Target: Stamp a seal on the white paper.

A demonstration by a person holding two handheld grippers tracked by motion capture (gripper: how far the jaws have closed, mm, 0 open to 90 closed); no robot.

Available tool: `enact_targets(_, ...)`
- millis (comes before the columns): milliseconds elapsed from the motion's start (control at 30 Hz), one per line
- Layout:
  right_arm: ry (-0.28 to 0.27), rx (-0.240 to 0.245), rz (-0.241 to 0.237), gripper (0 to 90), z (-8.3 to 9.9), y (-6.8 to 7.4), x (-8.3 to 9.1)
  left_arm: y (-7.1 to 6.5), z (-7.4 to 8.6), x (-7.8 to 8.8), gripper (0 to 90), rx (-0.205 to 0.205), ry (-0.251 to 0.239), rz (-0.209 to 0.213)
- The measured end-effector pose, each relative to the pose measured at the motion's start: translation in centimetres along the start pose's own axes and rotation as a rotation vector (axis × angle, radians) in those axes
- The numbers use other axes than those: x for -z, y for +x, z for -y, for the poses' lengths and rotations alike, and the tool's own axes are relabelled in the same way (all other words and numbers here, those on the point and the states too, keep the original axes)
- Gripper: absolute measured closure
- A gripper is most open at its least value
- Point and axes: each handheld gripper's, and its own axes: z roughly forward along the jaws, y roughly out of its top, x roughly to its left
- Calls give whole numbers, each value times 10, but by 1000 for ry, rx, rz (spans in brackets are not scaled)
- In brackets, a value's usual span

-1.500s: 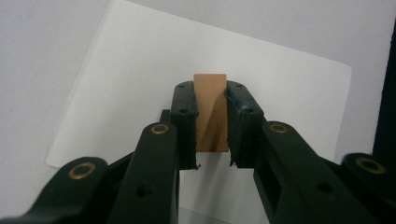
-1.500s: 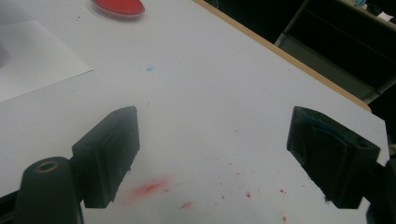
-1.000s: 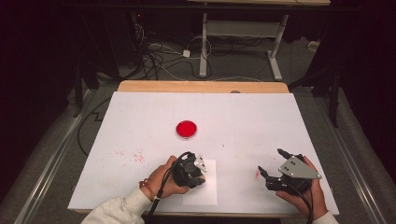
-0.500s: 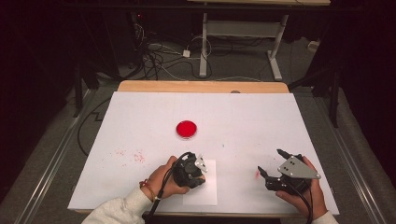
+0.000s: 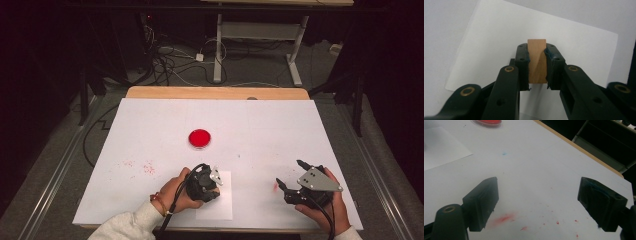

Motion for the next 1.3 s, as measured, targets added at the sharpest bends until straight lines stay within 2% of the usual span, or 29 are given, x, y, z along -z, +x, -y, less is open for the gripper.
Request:
enact_targets(67, 2, -1, -3, 174, 0, 0, 0, -2, -2, 0, 734, 1, 12, -12)
enact_targets(200, 10, 2, -5, 175, 0, 2, -2, 1, 0, 0, 734, 11, -6, 7)
enact_targets(300, 8, 2, -5, 175, 0, 2, -1, -1, -2, 0, 734, 5, 11, -8)
enact_targets(400, 11, 1, -9, 175, 0, 3, -2, -7, -7, 2, 733, -19, 25, -43)
enact_targets(467, 13, 7, -14, 175, 0, 3, -3, -6, -9, 8, 733, -8, -14, -19)
enact_targets(567, 10, 1, -9, 175, 0, 2, -1, -4, -10, 19, 732, 6, -61, -41)
enact_targets(633, 5, 2, -7, 175, 0, 1, -1, -2, -9, 26, 733, 12, -91, -37)
enact_targets(900, -7, 5, -8, 175, -2, 1, 1, 8, 3, 41, 732, 41, -139, -79)
enact_targets(1300, -16, -7, -3, 175, -3, -2, 2, 24, 23, 58, 732, 110, -168, -139)
